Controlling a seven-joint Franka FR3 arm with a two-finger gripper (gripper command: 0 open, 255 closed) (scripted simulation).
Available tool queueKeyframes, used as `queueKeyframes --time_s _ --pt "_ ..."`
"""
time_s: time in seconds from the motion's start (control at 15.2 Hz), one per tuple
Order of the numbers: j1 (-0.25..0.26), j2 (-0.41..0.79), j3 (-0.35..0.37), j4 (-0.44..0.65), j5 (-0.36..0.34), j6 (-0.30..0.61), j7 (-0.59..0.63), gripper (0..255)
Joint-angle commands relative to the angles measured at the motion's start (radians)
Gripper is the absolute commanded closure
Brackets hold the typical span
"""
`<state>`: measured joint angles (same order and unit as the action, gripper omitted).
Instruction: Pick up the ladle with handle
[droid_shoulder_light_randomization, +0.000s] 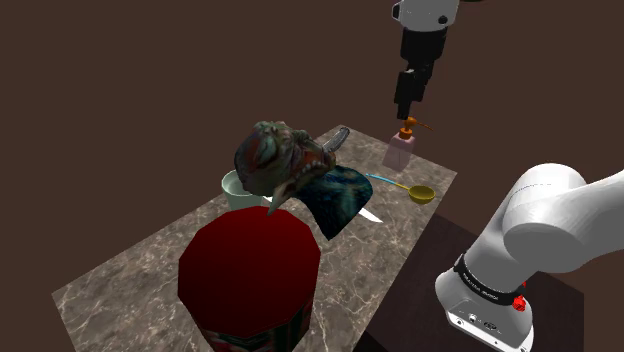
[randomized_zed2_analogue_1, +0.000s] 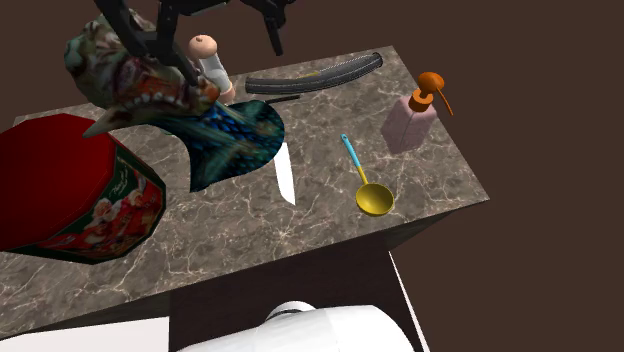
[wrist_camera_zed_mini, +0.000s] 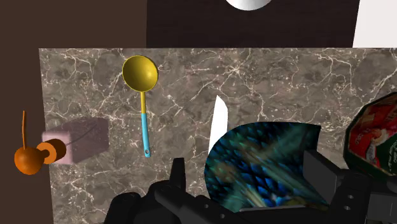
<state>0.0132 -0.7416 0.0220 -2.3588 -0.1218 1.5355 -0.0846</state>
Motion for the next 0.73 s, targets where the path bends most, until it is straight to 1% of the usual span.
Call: queueKeyframes --time_s 0.0,0.33,0.66 --pt "0.0 0.0 0.0 0.0 0.0 0.0 0.0 0" --pt "-0.033 -0.006 -0.1 -0.131 -0.029 0.133 -0.071 0" --pt "-0.071 0.031 -0.206 -0.235 -0.061 0.277 -0.146 0"
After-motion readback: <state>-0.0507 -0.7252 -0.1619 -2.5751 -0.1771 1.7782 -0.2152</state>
